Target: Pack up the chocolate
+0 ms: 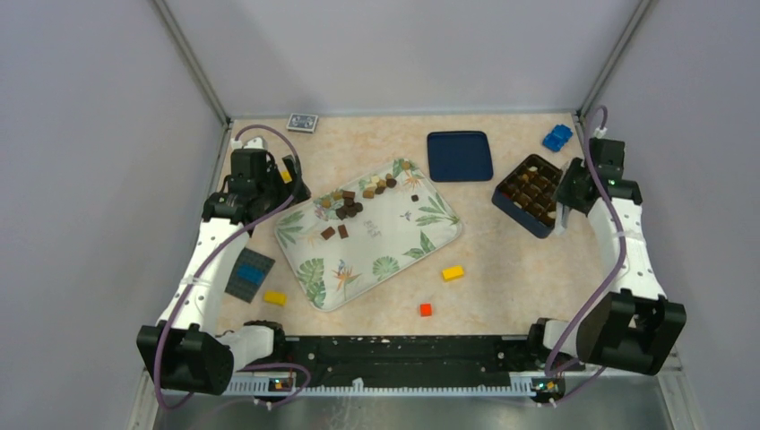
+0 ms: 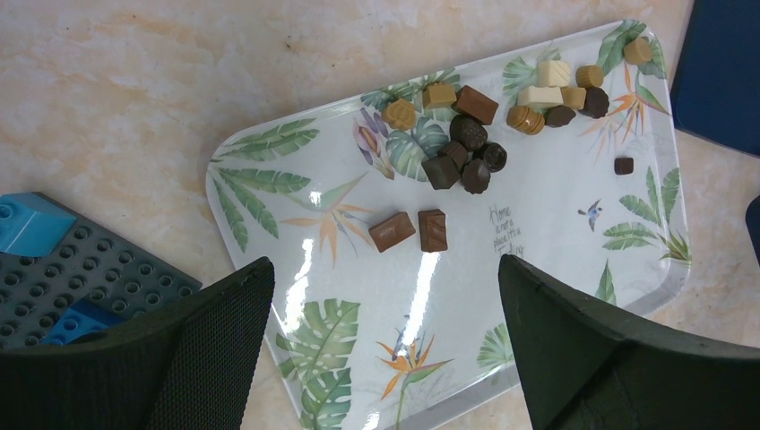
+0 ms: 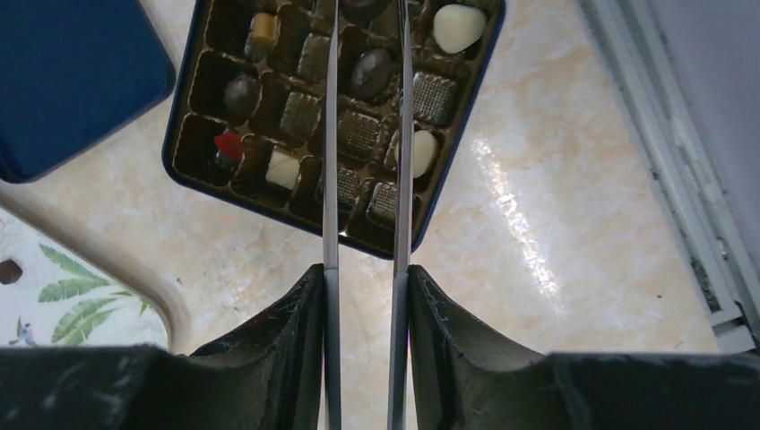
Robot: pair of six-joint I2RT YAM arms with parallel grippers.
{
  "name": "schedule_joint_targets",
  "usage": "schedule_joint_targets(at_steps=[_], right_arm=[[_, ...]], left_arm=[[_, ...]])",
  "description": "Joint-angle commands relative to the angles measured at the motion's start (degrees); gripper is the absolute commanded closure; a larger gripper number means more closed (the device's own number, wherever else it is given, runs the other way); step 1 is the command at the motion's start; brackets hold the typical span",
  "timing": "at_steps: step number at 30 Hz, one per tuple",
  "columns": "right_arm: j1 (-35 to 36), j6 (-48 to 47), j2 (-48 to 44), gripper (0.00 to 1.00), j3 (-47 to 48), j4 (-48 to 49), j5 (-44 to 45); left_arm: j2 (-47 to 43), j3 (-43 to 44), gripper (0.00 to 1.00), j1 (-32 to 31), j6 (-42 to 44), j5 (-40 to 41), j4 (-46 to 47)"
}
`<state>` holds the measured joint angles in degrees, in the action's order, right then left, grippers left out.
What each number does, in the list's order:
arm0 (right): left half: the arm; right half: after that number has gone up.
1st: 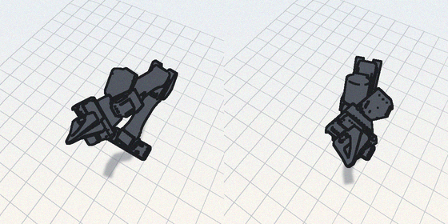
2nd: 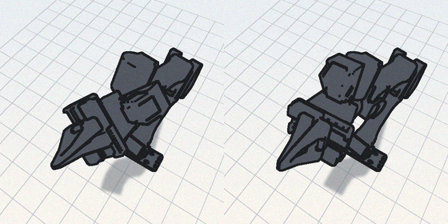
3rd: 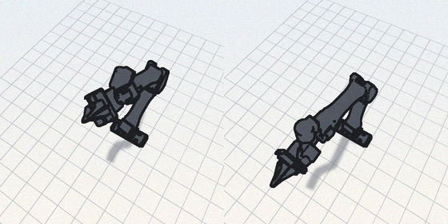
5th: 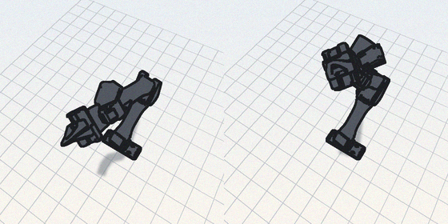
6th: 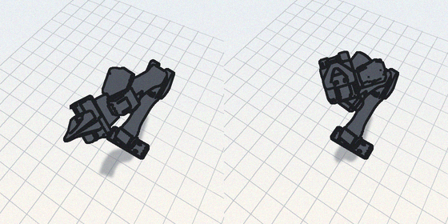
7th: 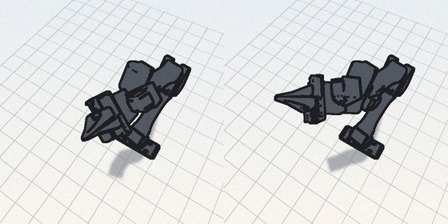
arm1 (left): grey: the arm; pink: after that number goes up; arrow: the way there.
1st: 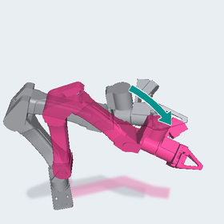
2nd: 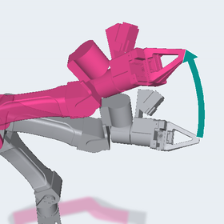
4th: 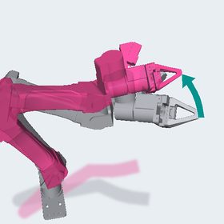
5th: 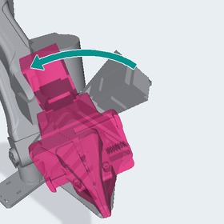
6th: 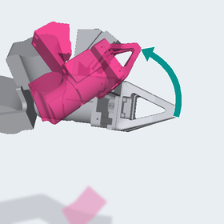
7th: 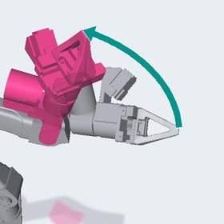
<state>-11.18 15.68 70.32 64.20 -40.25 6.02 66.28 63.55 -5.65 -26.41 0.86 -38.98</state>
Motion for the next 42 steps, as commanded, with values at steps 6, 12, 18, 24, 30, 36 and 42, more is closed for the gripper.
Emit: schedule_joint_targets(at_steps=[6,12,18,24,30,36,42], right_arm=[[-0.33,1.94,7.23,1.0,3.85,5.22,-4.5],[-0.32,2.12,9.65,0.99,3.97,7.85,-5.73],[-0.33,2.54,11.43,0.99,3.69,9.72,-5.76],[-0.33,3.08,12.16,0.92,2.77,12.11,-5.22],[-0.29,3.06,12.52,0.67,2.75,12.53,-5.69],[-0.29,3.04,11.09,0.65,2.73,12.21,-5.76],[-0.33,2.61,10.41,0.61,2.89,11.73,-5.77]], left_arm=[[0.34,0.45,0.01,0.29,0.07,-0.54,2.9],[0.36,0.77,0.01,0.31,0.39,-0.35,2.78],[0.43,1.17,0.01,0.34,0.4,0.0,2.51],[0.67,1.23,0.01,0.38,0.31,-0.2,2.51],[0.53,1.3,0.01,0.31,0.23,-0.17,2.44],[0.35,1.15,0.01,0.37,0.22,-0.16,2.42],[0.25,0.94,0.01,0.36,0.22,-0.24,2.42]])
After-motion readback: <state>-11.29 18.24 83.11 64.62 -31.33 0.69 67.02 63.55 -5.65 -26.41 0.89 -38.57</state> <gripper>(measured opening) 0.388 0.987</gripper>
